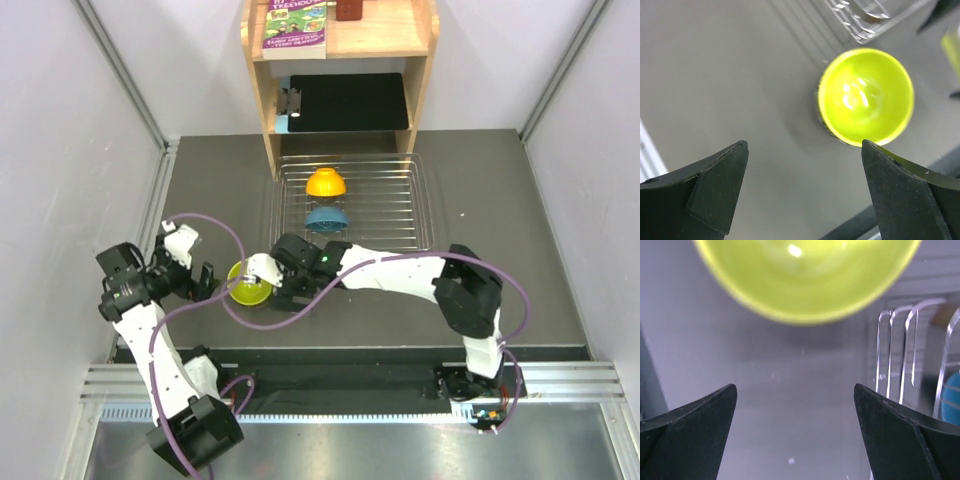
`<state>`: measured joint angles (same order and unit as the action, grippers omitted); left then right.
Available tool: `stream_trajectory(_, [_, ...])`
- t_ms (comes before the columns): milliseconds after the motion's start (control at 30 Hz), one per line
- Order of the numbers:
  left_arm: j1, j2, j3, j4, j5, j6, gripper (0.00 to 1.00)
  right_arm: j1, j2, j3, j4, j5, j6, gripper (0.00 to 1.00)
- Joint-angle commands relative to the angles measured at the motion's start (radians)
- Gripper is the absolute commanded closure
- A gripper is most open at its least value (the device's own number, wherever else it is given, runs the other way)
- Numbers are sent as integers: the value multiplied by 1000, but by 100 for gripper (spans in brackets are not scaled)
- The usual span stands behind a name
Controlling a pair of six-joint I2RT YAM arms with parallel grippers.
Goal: Load the bowls into the dish rack
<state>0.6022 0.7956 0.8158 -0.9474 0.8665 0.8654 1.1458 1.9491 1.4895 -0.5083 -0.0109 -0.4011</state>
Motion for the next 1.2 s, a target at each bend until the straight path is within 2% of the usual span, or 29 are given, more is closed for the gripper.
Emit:
stream_trajectory(0, [7,-24,20,-197,83,237,1,-40,-122,-49,-73,-72,-97,0])
stream_trajectory(167, [5,-21,-1,-243,86,323,1,-118,-231,-115,-166,-153,-140,0])
stream_trajectory(367, [7,5,-20,-246,121,371,1,-213,-370,-241,-196,-218,-179,0])
stream_trajectory(533, [5,50,-33,-258,143,441,1,-274,-487,-354,-194,-215,-216,0])
stream_trajectory(700, [-2,74,-66,-179,144,408,1,-329,-555,-406,-164,-179,-202,0])
stream_trajectory(800, [-30,97,-78,-99,137,351,1,-392,-598,-436,-132,-184,-180,1])
stream_trajectory(900, [-80,103,-86,51,112,212,1,-437,-669,-472,-101,-210,-154,0])
stream_trajectory(967, [-160,105,-96,139,44,85,1,-448,-700,-497,-75,-218,-142,0])
stream_trajectory(1000, [-201,106,-101,244,2,34,1,-458,-726,-518,-69,-216,-140,1])
stream_trajectory(1033, [-293,106,-107,286,-39,-48,1,-466,-736,-525,-64,-216,-142,0])
stream_trajectory(1067, [-341,109,-113,332,-132,-83,1,-472,-743,-528,-67,-218,-139,0])
stream_trajectory(1167, [-453,137,-118,426,-220,-163,1,-497,-762,-535,-68,-221,-134,0])
